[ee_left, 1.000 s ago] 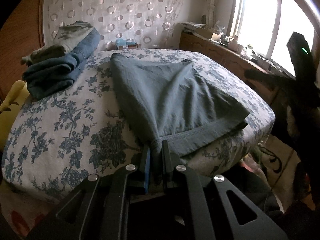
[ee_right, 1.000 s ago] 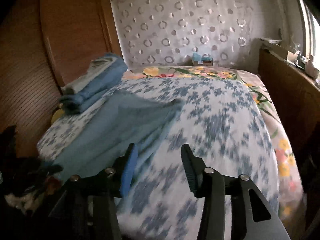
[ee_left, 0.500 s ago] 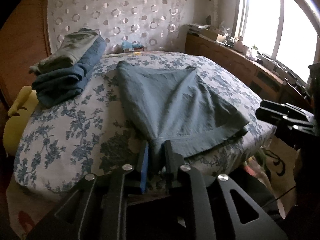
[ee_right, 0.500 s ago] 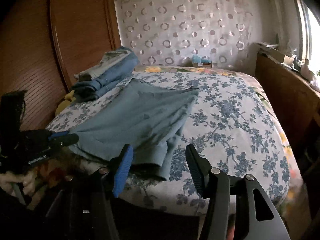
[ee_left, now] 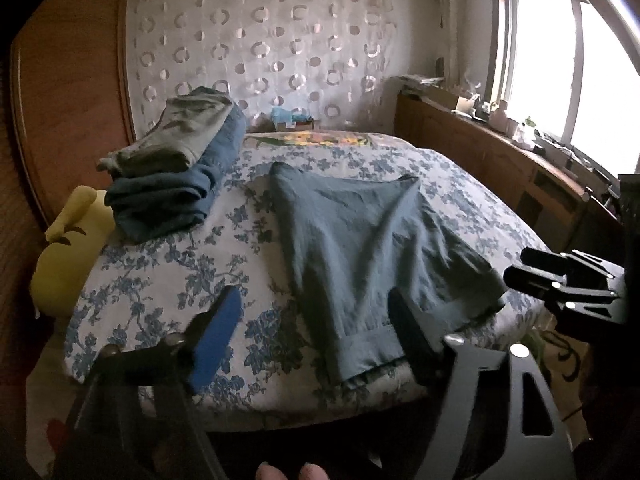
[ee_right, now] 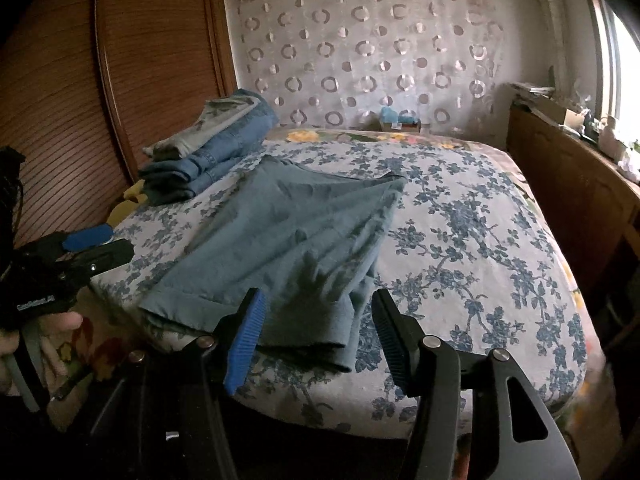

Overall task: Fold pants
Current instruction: 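Open the left tool off the hem while the right tool hovers beside it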

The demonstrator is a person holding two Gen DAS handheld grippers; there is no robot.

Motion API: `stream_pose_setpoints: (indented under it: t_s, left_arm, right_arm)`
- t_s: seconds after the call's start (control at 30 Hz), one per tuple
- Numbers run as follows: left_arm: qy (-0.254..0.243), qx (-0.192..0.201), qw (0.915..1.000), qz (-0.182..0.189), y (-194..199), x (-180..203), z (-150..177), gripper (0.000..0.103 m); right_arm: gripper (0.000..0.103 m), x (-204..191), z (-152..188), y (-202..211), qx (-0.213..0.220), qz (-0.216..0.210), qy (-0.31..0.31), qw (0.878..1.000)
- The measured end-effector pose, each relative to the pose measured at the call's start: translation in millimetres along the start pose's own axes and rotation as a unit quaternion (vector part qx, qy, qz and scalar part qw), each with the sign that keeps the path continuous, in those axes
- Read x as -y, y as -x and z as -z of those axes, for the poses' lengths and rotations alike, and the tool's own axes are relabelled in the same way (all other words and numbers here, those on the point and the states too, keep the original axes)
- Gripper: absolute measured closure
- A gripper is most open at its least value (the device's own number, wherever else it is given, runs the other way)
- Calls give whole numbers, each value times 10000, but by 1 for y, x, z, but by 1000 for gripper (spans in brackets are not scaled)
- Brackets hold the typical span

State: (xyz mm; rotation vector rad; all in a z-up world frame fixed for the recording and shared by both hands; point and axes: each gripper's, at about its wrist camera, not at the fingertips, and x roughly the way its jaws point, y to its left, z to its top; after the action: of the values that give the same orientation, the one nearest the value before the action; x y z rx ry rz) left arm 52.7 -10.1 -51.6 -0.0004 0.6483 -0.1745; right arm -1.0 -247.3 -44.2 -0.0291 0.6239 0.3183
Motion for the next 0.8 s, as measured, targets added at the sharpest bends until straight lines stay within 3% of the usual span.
stream_pose_setpoints:
  t_s: [0.33,0.8]
  left_arm:
    - [-98,-85,9999,-77,-3,6,2,24]
    - [4,-276,9991,317,-18,7,9,24]
  right_arm:
    - [45,2,4,-4,-87,67,-24,9999]
    - [45,8,6,-5,-136,247,-151,9995]
